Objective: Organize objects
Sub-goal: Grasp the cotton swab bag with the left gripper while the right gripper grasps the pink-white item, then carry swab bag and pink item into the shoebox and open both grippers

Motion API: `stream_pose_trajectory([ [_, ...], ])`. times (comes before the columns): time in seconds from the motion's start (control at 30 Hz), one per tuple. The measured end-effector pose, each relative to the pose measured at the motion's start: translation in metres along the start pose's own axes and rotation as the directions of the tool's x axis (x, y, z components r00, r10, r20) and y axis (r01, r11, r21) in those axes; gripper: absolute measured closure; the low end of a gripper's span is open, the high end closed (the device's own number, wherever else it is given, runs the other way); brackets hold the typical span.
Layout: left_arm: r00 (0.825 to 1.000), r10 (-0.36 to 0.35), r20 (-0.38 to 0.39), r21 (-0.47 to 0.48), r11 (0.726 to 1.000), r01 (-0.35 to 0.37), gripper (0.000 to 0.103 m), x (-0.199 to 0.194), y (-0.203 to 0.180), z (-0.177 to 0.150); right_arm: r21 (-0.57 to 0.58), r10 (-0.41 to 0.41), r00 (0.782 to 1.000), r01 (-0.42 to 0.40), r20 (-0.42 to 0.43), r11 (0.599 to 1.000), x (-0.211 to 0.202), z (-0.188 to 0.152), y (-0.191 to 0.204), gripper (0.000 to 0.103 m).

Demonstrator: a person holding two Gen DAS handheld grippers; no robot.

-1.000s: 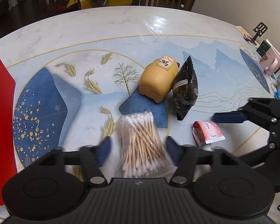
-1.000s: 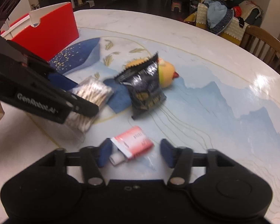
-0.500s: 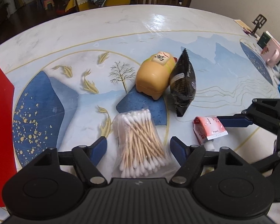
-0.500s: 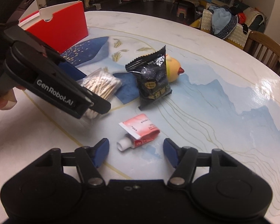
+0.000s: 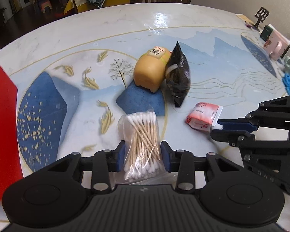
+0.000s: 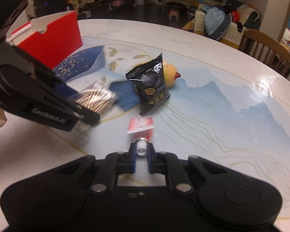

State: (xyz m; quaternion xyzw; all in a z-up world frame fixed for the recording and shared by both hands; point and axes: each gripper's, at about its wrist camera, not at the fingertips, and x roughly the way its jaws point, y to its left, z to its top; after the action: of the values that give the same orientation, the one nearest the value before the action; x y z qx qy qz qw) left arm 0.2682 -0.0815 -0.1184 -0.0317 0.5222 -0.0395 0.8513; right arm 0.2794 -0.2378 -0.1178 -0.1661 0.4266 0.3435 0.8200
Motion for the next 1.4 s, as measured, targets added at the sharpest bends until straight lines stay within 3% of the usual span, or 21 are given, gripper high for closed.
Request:
stream_pose_trajectory([
  [0.3,0.998,-0.066,0.014,-0.045,0.997,0.067,0.066,-0.036,0.010,-0.026,0.055,0.013,1.000,-0.015,0.027,0.998,-0.035,-0.006,0.015,0.093],
  [0.77,0.991,-0.099,0.086,-0.146,0.983,0.111,0.066,-0.113,0.069,-0.053,0.001,0.043,0.995,-0.043,0.092,0.999,-0.089,0.027,0.092,0.093],
  [1.4,0.986,-0.044,0.159,-0.179,0.981,0.073,0.066,-0.188,0.196,-0.083,-0.084,0.090,0.986,-0.079,0.141,0.993,-0.072,0.112,0.226,0.093],
])
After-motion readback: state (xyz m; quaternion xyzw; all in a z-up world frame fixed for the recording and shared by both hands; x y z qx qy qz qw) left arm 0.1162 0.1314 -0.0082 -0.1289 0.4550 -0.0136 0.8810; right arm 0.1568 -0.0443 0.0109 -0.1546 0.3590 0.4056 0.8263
